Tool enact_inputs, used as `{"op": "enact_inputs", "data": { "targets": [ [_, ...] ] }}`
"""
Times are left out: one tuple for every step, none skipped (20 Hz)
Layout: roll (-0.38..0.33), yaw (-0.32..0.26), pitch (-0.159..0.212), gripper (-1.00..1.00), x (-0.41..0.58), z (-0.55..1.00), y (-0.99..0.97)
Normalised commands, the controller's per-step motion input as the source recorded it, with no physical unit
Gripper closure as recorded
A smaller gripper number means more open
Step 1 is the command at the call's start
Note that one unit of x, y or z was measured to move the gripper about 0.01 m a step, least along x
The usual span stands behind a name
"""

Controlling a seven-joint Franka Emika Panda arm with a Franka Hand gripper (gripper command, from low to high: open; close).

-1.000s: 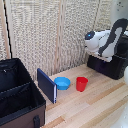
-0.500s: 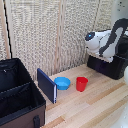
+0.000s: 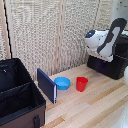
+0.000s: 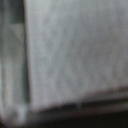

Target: Please move the gripper into proximity with the fryer handle. Once close enough, gingerly grasp the handle and gently tug the fryer basket open in your direction.

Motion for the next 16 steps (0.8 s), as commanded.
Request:
{"op": "enact_inputs", "data": {
  "targets": [
    [0.305,-0.121,0.071,1.00,0.026,0.15,0.44],
    [0.311,-0.119,0.055,1.00,0.023,0.15,0.46],
    [0.313,-0.107,0.063,1.00,0.034,0.15,0.48],
    [0.313,-0.107,0.065,1.00,0.034,0.14,0.48],
    [0.312,-0.108,0.060,1.00,0.034,0.14,0.48],
    [0.312,-0.109,0.045,1.00,0.017,0.16,0.49],
    [0.299,-0.107,0.019,1.00,0.000,0.17,0.53],
    [0.190,-0.087,0.000,1.00,0.000,0.00,0.74],
    [0.079,-0.005,-0.085,1.00,-0.117,-0.31,0.95],
    [0.005,0.000,-0.167,1.00,-0.160,-0.50,1.00],
    [0.003,0.000,-0.167,1.00,-0.160,-0.50,1.00],
    [0.000,0.000,-0.159,1.00,-0.157,-0.53,1.00],
    [0.034,0.000,-0.160,1.00,-0.149,-0.46,1.00],
    [0.060,0.000,-0.115,1.00,0.000,-0.23,0.99],
    [0.051,-0.005,-0.057,1.00,0.031,0.21,0.91],
    [0.000,-0.056,-0.021,1.00,0.257,0.64,0.87]
  ]
}}
